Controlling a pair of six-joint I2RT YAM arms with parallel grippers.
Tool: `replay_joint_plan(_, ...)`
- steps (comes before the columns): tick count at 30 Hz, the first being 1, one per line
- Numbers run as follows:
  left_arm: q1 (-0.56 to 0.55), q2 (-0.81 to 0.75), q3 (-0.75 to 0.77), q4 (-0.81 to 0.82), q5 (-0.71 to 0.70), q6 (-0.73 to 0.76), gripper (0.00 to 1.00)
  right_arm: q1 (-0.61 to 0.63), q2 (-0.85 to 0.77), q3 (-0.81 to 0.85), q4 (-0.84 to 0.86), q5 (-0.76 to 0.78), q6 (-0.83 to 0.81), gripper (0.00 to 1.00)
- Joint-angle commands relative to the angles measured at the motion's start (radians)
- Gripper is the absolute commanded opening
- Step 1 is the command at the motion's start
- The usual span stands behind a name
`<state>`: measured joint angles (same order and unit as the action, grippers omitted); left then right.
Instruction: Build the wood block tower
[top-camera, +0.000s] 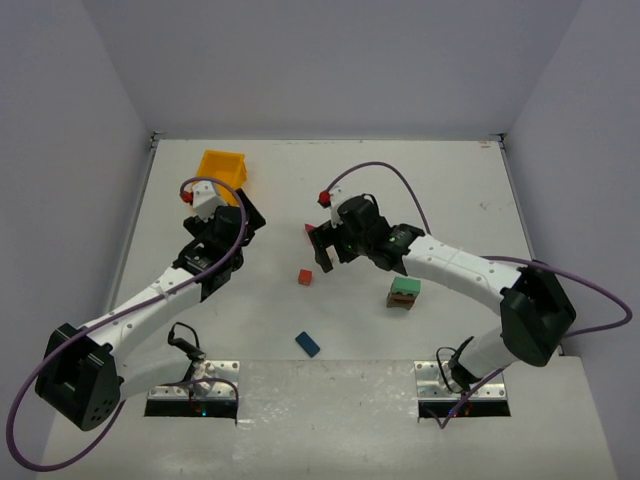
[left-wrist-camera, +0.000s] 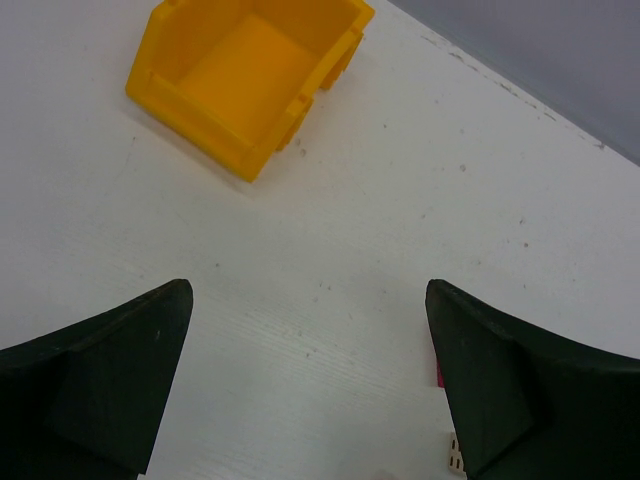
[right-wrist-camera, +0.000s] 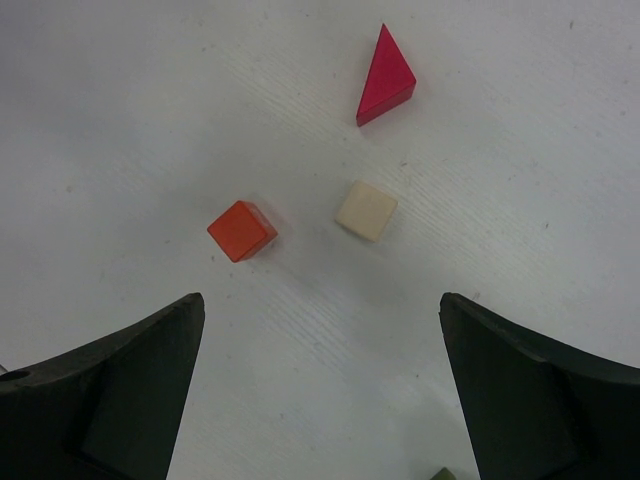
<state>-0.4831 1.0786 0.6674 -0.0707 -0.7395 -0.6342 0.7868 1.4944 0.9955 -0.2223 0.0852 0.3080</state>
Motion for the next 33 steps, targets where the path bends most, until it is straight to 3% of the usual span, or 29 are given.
replay_joint_plan(1, 0.007, -0.011, 0.001, 0.054, -0.016, -0.004, 1.00, 0.000, -0.029, -0.028, 0.069, 0.049, -0.002, 0.99)
replay_joint_plan(11, 0.006, 0.013, 0.011, 0.042, -0.015, -0.011, 1.00, 0.025, 0.109, 0.064, 0.011, 0.223, 0.188, 0.99)
replay_joint_plan(19, 0.006, 0.012, 0.009, 0.037, -0.023, -0.013, 1.00, 0.051, 0.271, 0.176, -0.038, 0.289, 0.220, 0.98)
replay_joint_plan(22, 0.006, 0.007, 0.006, 0.038, -0.023, -0.013, 1.00, 0.051, 0.297, 0.189, -0.051, 0.317, 0.230, 0.92)
replay_joint_plan(25, 0.006, 0.009, 0.006, 0.040, -0.021, -0.015, 1.00, 0.051, 0.336, 0.195, -0.048, 0.340, 0.241, 0.80)
replay_joint_plan(33, 0.006, 0.008, 0.004, 0.040, -0.018, -0.015, 1.00, 0.051, 0.407, 0.237, -0.051, 0.353, 0.250, 0.67)
